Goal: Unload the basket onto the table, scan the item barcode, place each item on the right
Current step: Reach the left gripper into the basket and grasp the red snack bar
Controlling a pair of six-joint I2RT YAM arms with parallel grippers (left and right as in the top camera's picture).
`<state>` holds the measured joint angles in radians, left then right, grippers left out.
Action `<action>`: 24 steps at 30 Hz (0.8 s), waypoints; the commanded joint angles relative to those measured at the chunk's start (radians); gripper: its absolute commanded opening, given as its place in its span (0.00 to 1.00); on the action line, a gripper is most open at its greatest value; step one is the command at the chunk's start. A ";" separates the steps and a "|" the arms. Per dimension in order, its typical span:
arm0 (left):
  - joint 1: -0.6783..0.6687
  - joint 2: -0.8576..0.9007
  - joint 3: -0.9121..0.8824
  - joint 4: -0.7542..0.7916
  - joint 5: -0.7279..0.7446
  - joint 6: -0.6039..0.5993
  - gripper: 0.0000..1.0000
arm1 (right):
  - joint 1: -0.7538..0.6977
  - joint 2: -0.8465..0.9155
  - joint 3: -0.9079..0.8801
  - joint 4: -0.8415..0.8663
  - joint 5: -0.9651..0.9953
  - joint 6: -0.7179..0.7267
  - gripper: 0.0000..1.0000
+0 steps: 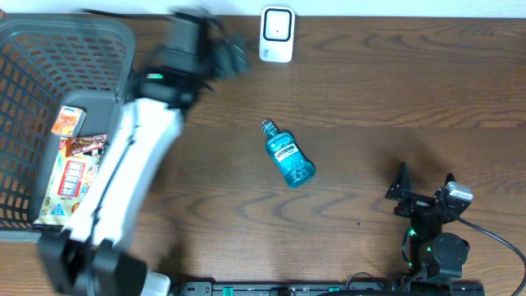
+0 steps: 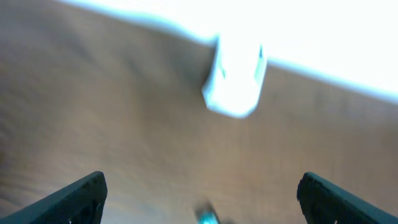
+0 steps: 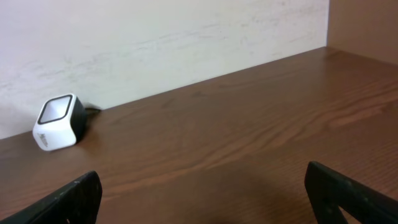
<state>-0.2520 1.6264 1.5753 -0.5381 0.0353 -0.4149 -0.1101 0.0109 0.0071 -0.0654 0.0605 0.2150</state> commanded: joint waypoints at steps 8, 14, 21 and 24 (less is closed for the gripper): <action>0.532 -0.119 0.036 -0.143 -0.177 -0.245 0.98 | -0.002 -0.005 -0.002 -0.003 0.009 -0.014 0.99; 0.704 -0.055 0.031 -0.327 -0.175 -0.441 0.98 | -0.002 -0.005 -0.002 -0.003 0.009 -0.014 0.99; 0.692 0.105 0.029 -0.479 -0.168 -0.688 0.98 | -0.002 -0.005 -0.002 -0.003 0.009 -0.014 0.99; 0.674 0.215 0.029 -0.478 -0.086 -0.750 0.98 | -0.002 -0.005 -0.002 -0.003 0.009 -0.014 0.99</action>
<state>0.4416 1.7462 1.6100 -1.0103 -0.1215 -1.0225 -0.1101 0.0109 0.0071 -0.0654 0.0608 0.2150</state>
